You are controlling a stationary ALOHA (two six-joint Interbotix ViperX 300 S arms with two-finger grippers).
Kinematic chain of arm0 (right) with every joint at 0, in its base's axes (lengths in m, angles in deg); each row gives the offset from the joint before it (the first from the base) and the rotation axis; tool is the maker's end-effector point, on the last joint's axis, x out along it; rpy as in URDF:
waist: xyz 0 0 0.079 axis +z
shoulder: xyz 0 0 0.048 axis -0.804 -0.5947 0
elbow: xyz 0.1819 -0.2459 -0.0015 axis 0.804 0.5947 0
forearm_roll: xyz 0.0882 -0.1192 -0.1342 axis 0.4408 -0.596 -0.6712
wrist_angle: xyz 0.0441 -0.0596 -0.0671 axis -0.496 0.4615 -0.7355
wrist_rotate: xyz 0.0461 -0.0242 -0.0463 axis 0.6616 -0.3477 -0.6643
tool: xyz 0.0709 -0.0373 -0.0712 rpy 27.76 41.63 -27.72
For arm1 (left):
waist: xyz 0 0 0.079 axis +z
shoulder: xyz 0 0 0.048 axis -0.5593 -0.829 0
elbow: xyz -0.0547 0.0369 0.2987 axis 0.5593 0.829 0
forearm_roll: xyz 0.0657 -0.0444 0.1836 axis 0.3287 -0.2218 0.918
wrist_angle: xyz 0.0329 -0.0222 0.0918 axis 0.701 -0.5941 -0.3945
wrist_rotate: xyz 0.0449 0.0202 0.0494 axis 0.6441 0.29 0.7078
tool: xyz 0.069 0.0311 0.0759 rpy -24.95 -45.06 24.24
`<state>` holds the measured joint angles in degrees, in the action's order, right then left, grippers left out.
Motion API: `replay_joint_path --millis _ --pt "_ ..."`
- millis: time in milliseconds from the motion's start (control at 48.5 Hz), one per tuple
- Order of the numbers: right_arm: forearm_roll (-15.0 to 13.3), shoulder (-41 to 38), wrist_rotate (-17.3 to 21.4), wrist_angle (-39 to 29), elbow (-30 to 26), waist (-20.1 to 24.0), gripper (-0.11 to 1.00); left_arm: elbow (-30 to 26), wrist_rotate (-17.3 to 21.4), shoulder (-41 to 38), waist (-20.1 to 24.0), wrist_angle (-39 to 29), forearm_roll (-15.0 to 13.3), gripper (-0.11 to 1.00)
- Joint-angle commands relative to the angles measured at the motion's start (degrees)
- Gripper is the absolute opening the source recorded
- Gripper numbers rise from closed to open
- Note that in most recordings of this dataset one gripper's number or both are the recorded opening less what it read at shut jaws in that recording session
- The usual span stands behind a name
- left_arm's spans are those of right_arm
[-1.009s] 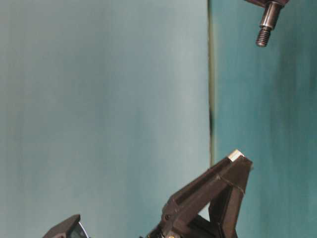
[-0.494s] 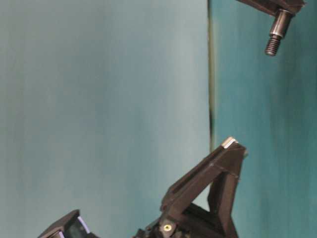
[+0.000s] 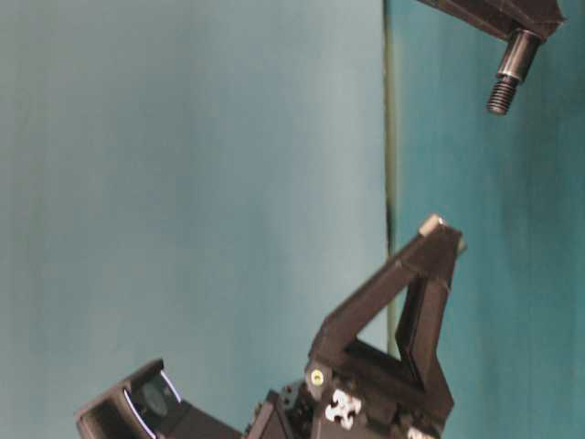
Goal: Insert the washer onto the shaft with both hands.
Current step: 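Move both grippers toward each other, aligning shaft tip with washer hole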
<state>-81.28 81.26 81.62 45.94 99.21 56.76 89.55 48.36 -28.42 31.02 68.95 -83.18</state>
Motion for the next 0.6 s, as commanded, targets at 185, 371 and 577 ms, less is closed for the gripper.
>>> replay_joint_path --millis 185,371,577 --pt "-0.09 -0.09 0.44 0.88 -1.05 0.79 0.00 -1.85 -0.18 -0.26 0.18 0.70 0.00 0.37" --pt "-0.09 -0.62 0.44 1.23 -1.76 1.49 0.00 -1.93 -0.26 -0.26 0.18 1.05 0.00 0.37" --pt "-0.09 -1.41 0.44 1.76 -2.99 1.67 0.00 -2.37 -0.26 -0.44 0.18 1.41 0.00 0.36"
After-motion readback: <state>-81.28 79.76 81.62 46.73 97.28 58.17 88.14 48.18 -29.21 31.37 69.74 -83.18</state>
